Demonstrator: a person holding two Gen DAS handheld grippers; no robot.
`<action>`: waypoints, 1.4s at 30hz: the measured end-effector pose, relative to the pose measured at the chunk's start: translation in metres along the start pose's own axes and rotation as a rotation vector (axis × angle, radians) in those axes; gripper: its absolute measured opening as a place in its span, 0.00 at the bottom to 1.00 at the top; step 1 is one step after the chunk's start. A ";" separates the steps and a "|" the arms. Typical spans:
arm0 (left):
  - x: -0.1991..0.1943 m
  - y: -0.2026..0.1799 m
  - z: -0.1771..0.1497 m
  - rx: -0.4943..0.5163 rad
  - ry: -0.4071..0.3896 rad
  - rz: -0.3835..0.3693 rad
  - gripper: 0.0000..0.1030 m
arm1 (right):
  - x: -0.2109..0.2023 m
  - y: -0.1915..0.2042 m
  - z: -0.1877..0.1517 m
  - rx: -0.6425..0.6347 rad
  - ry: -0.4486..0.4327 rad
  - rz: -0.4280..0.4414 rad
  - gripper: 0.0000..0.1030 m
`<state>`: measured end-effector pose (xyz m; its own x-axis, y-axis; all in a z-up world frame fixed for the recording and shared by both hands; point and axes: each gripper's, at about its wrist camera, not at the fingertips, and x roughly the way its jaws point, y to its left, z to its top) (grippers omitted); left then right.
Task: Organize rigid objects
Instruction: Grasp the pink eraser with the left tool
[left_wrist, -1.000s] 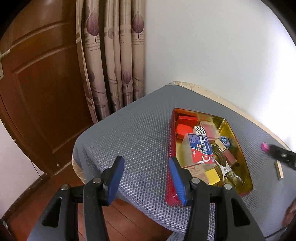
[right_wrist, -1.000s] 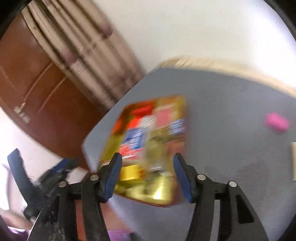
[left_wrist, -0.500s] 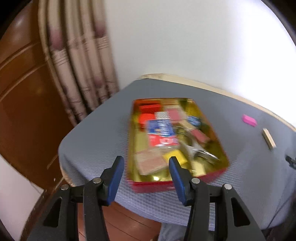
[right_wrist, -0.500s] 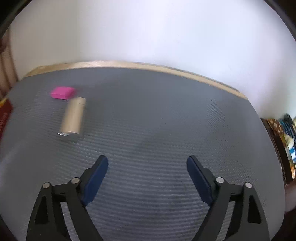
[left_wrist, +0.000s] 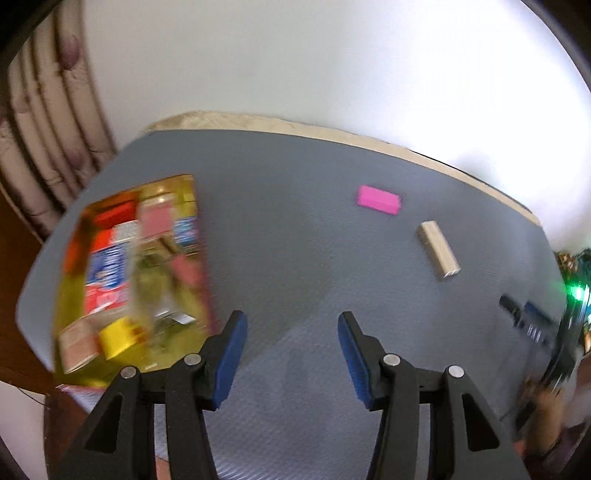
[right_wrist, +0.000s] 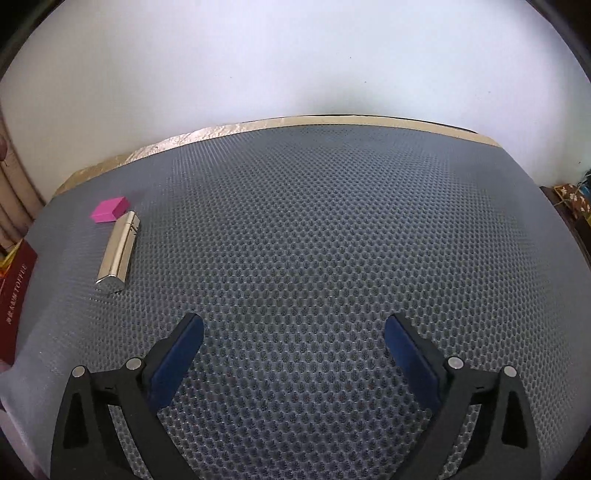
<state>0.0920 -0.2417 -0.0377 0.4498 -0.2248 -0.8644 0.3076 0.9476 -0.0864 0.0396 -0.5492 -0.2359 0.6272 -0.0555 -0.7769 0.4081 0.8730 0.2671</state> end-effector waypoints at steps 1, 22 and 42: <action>0.010 -0.006 0.011 -0.014 0.012 -0.012 0.51 | 0.000 0.000 -0.001 -0.001 0.001 0.011 0.97; 0.181 -0.075 0.144 -0.676 0.213 0.049 0.51 | -0.023 -0.016 -0.015 -0.032 -0.022 0.160 0.97; 0.244 -0.134 0.185 -0.629 0.324 0.233 0.65 | -0.012 0.001 -0.004 -0.035 -0.012 0.167 0.97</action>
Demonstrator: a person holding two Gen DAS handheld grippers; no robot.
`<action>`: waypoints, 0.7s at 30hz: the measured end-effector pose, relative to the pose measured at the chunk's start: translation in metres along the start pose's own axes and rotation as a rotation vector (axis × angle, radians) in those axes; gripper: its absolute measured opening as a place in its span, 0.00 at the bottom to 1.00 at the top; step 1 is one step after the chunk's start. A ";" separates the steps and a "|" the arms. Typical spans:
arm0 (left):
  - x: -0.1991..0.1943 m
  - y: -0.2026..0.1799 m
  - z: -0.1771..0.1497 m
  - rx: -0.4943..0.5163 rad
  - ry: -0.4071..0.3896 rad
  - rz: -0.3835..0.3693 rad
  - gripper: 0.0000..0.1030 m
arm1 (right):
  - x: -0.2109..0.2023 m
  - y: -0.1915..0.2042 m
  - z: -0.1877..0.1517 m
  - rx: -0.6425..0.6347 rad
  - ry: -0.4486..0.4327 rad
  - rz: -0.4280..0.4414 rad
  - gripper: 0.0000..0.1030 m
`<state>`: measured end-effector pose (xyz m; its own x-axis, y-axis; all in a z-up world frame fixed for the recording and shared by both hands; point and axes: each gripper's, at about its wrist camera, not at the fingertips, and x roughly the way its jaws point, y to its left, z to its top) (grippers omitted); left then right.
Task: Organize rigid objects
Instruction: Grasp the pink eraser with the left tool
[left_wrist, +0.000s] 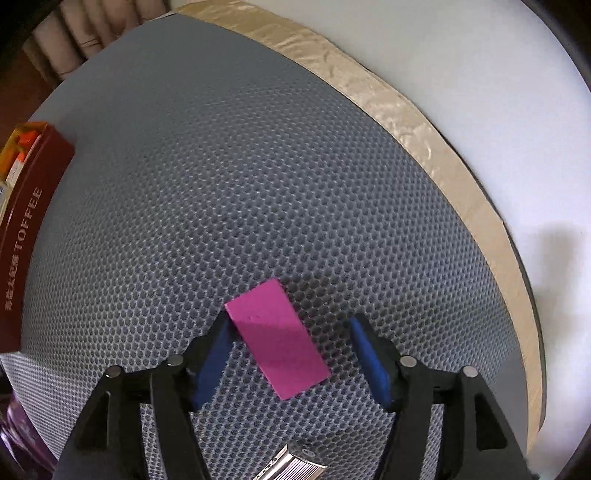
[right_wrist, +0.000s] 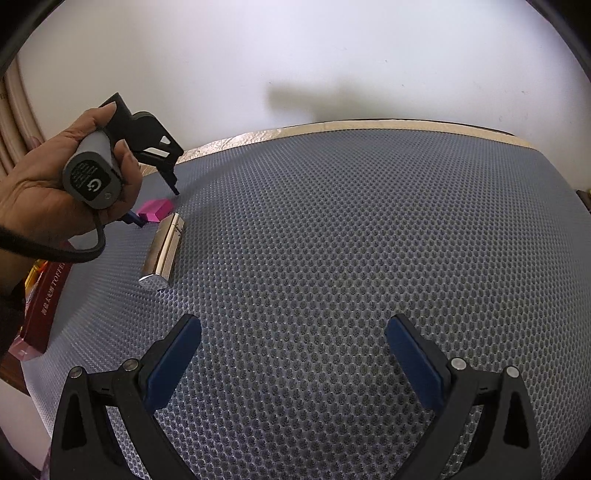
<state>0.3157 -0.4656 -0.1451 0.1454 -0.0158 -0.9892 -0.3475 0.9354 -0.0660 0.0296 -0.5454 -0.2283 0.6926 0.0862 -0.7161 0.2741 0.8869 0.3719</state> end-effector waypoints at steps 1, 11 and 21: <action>0.001 -0.002 0.000 0.004 0.002 0.001 0.65 | 0.001 0.000 0.000 0.001 0.000 -0.002 0.97; -0.013 0.007 -0.016 -0.030 -0.025 -0.006 0.65 | 0.002 0.001 -0.001 0.000 -0.001 -0.006 0.98; -0.031 0.038 -0.017 -0.057 -0.023 -0.045 0.29 | 0.006 -0.002 0.000 0.005 0.010 -0.009 0.98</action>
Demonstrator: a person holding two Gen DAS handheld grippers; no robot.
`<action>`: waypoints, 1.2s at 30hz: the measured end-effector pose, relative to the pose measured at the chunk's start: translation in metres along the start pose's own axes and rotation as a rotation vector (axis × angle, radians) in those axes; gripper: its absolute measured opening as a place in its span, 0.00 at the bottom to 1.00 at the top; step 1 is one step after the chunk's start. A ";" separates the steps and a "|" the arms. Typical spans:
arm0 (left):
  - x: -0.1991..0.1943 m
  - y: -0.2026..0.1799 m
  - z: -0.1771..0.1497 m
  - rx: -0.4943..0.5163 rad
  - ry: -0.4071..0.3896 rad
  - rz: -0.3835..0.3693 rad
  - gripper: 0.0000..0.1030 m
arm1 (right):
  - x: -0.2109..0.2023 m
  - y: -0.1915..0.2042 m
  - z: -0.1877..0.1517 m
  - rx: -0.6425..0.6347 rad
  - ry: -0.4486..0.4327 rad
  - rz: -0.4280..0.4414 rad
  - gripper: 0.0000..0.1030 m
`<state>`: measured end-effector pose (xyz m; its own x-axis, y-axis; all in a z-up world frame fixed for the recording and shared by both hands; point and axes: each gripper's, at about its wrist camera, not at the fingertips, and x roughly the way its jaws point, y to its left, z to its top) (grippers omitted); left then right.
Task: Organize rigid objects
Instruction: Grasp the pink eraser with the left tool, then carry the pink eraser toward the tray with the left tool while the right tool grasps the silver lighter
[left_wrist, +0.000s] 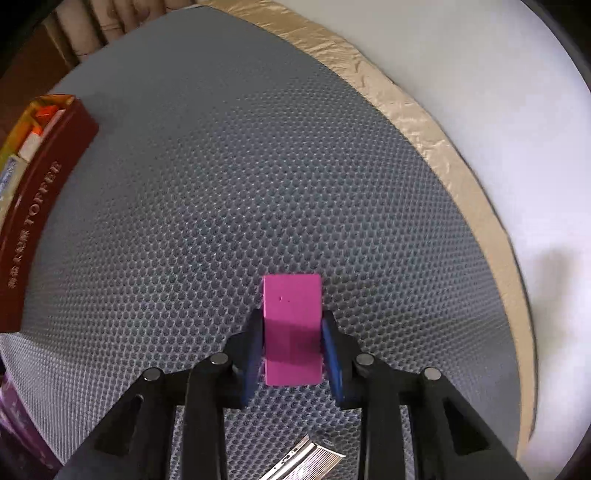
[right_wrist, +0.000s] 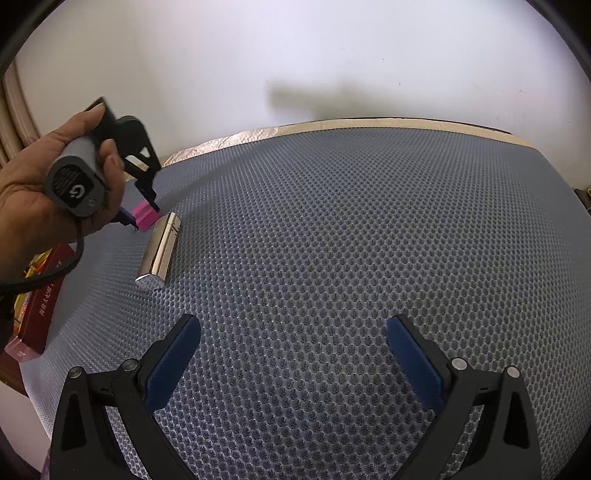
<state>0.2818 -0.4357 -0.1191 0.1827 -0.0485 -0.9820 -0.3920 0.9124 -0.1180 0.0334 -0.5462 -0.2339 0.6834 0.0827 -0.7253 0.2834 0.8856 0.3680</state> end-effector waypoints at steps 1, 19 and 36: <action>0.000 -0.001 0.001 0.042 0.001 -0.036 0.29 | 0.000 0.000 0.000 -0.001 0.001 -0.001 0.98; -0.091 0.170 -0.093 0.650 -0.116 -0.250 0.29 | 0.018 0.015 0.002 -0.058 0.039 -0.080 0.99; -0.168 0.343 -0.069 0.580 -0.324 -0.217 0.29 | 0.078 0.153 0.056 -0.161 0.120 0.058 0.84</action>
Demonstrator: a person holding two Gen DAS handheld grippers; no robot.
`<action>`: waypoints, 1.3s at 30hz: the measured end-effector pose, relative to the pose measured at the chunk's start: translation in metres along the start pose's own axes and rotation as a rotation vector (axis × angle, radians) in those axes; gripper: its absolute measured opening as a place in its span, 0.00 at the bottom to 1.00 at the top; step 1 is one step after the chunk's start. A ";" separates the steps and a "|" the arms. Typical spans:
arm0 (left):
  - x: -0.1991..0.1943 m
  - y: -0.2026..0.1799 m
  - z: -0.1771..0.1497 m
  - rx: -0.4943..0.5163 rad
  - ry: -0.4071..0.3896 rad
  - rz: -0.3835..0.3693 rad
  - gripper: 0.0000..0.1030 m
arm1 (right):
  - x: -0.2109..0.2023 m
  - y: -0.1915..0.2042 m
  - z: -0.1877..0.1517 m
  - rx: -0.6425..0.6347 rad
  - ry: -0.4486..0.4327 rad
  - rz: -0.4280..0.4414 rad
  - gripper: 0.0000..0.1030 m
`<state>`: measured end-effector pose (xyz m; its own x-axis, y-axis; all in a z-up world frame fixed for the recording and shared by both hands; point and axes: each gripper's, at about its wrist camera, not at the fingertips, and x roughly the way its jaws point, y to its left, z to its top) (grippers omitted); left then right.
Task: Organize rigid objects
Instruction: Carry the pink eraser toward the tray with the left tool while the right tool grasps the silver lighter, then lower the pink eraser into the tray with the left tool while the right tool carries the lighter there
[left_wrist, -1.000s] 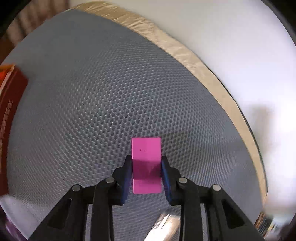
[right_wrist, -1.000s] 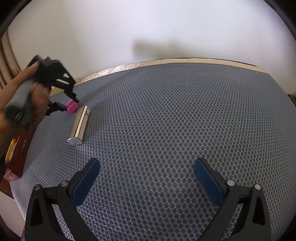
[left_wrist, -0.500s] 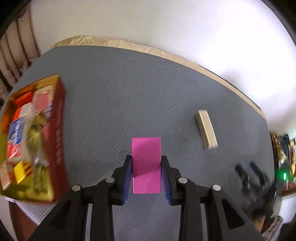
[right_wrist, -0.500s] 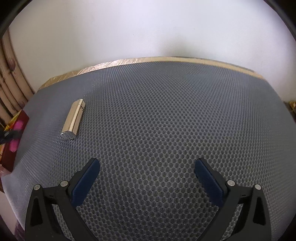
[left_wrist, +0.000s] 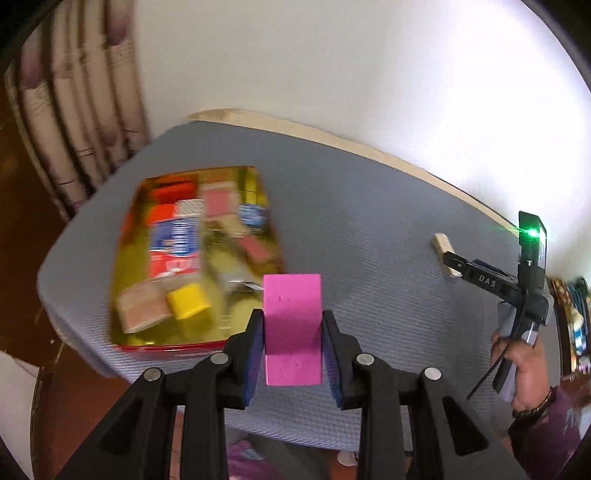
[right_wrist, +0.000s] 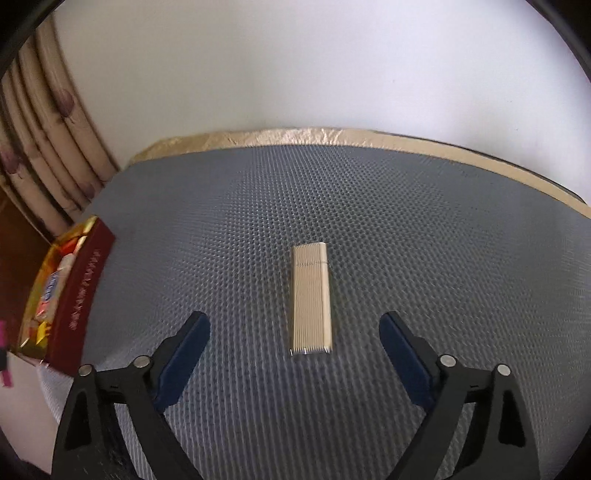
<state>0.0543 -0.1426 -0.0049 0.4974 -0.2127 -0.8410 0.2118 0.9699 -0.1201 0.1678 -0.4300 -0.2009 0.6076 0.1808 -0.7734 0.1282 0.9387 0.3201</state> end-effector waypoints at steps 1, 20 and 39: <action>0.000 0.004 -0.001 -0.008 -0.002 0.009 0.29 | 0.003 0.003 0.001 -0.001 0.011 -0.014 0.81; -0.013 0.088 0.008 -0.059 -0.001 0.045 0.29 | 0.004 0.004 -0.008 0.082 0.076 0.096 0.27; 0.090 0.049 0.046 0.155 0.070 -0.011 0.32 | -0.057 0.042 -0.005 0.038 0.009 0.267 0.27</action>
<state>0.1480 -0.1195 -0.0622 0.4357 -0.2094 -0.8754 0.3473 0.9364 -0.0511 0.1345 -0.3998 -0.1462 0.6165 0.4231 -0.6640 -0.0058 0.8458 0.5335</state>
